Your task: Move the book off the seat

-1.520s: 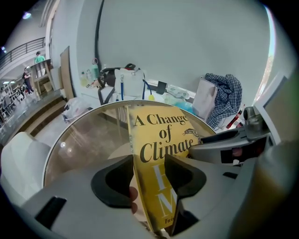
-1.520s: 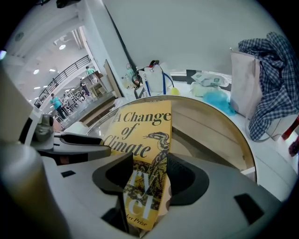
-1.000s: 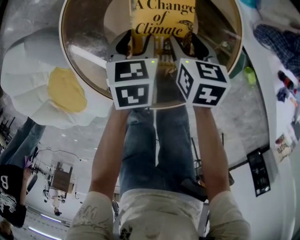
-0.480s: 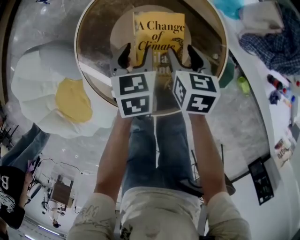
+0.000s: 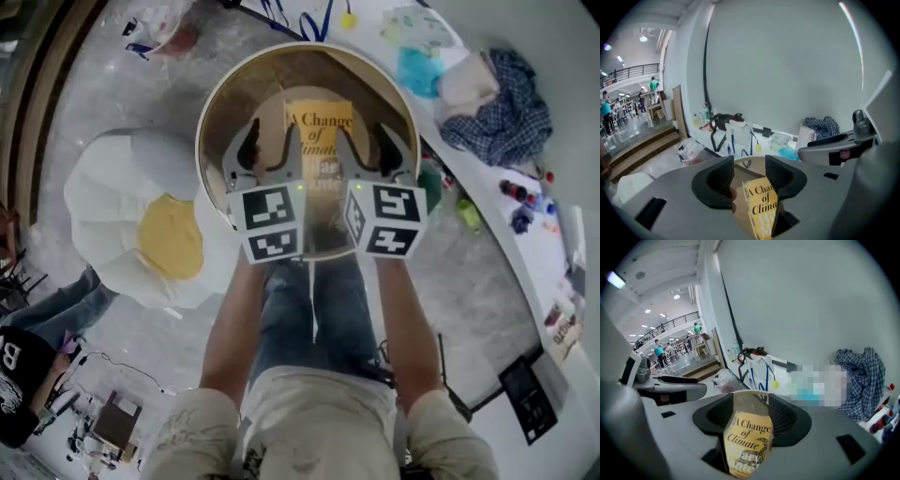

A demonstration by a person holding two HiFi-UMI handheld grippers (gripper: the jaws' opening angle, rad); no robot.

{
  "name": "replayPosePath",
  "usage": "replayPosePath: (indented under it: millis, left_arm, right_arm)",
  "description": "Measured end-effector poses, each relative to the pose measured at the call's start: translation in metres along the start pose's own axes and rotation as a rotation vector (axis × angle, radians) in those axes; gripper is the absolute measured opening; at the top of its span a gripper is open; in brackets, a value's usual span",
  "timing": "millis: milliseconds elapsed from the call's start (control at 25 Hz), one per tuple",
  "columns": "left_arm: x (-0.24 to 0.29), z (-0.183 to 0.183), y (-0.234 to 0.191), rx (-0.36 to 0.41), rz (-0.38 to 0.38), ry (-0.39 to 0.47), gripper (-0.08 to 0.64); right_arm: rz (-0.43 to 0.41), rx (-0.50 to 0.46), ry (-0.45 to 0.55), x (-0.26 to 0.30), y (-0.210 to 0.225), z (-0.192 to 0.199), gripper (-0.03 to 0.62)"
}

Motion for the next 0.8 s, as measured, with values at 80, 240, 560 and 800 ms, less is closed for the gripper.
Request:
replayPosePath:
  millis: [80,240,560,800]
  left_arm:
    - [-0.019,-0.033,0.000,0.011,-0.003,0.058,0.216]
    - [-0.064,-0.092,0.002,0.026,-0.013,0.158,0.216]
    - [-0.162,-0.181,0.015,0.079,-0.025,0.359,0.216]
    - [-0.226,-0.229,0.023,0.103,-0.050,0.471,0.185]
  right_arm:
    - [-0.005,-0.012,0.054,-0.017,-0.008,-0.030,0.225]
    - [-0.014,-0.047,0.145,-0.058,-0.023,-0.083,0.225]
    - [-0.023,-0.097,0.343,-0.153,-0.046,-0.169,0.225]
    - [-0.051,-0.123,0.448,-0.217,-0.062,-0.215,0.225]
Point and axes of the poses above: the fingertips, and each gripper's own axes: x forward along the fingers, y to its right, z out of its underside, the point moved 3 cm from there along -x, backward along the fingers, and after that the axes turned 3 degrees about z, right-handed, at the moved point
